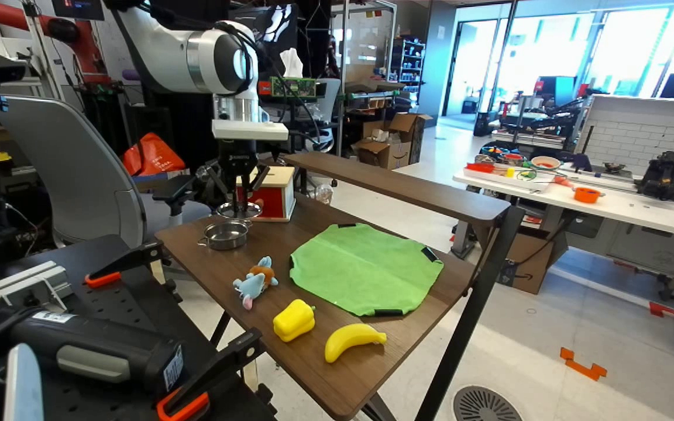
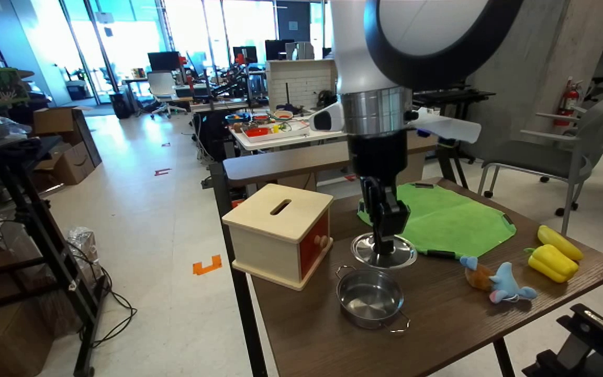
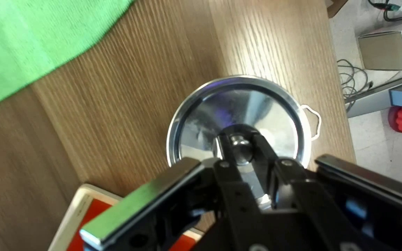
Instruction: Put the lid of the pot on the table, then put the doll in the pot
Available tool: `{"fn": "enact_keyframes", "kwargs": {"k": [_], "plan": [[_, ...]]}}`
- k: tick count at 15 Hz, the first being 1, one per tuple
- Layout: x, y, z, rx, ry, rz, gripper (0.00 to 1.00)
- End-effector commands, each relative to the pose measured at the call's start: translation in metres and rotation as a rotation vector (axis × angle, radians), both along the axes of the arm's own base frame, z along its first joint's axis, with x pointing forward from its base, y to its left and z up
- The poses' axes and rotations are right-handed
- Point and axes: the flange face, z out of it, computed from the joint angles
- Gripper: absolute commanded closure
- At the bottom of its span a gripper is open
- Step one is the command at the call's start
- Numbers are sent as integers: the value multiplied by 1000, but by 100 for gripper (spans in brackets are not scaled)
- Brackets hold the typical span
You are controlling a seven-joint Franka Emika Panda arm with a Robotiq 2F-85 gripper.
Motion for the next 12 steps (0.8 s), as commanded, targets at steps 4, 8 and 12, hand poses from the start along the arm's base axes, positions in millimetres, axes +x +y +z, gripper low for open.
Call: {"fn": "enact_keyframes", "kwargs": {"k": [4,8,12], "plan": [[36,-61,10,-55,12,-105,95],[55,-76,-5,-78,20,-139,95],[68,-73,-28,-85,34,-145,95]]}}
